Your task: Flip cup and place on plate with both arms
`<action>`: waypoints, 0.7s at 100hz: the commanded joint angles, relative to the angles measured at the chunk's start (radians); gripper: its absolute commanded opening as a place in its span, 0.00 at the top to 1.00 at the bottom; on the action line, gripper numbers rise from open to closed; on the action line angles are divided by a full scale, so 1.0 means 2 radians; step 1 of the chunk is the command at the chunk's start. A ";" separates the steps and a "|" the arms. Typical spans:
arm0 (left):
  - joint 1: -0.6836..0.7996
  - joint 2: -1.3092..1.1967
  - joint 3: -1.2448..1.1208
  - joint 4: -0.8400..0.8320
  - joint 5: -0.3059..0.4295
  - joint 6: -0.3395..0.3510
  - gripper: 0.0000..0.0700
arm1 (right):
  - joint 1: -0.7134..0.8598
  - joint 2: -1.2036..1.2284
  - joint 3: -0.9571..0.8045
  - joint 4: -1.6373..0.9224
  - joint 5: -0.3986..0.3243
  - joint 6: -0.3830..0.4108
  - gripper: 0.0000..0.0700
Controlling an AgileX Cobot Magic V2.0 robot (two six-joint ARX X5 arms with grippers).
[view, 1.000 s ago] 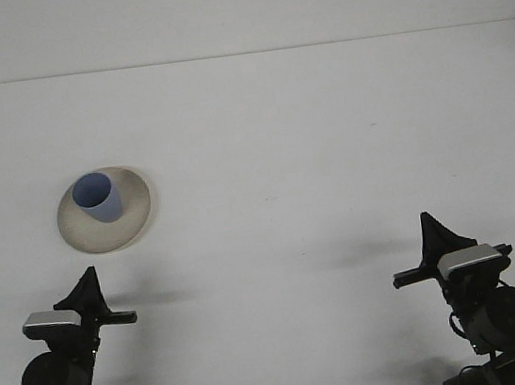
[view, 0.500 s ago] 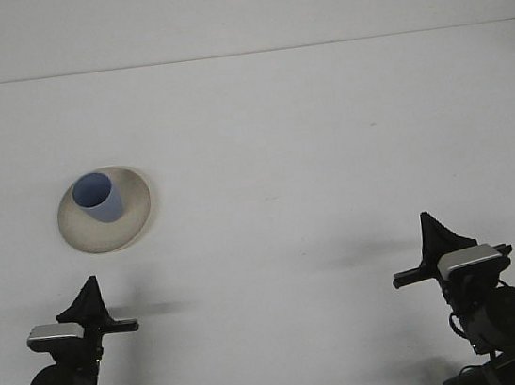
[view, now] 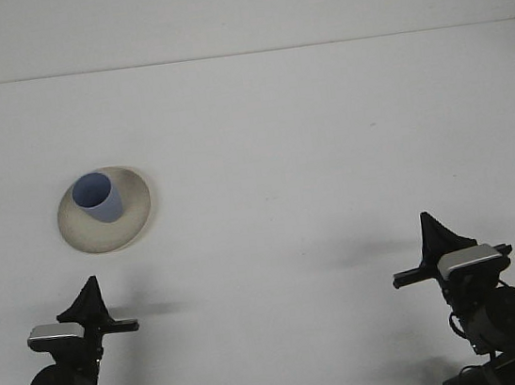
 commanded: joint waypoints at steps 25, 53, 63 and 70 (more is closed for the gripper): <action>-0.001 -0.001 -0.010 0.005 -0.001 -0.004 0.98 | 0.000 0.002 -0.001 0.005 0.011 -0.019 1.00; -0.001 -0.001 -0.010 0.005 -0.001 -0.004 0.98 | -0.065 -0.076 -0.076 0.010 -0.031 -0.106 1.00; -0.001 -0.001 -0.010 0.005 -0.001 -0.004 0.98 | -0.087 -0.125 -0.119 0.010 -0.033 -0.138 1.00; -0.001 -0.001 -0.010 0.005 -0.001 -0.004 0.98 | -0.102 -0.156 -0.148 0.011 -0.031 -0.146 1.00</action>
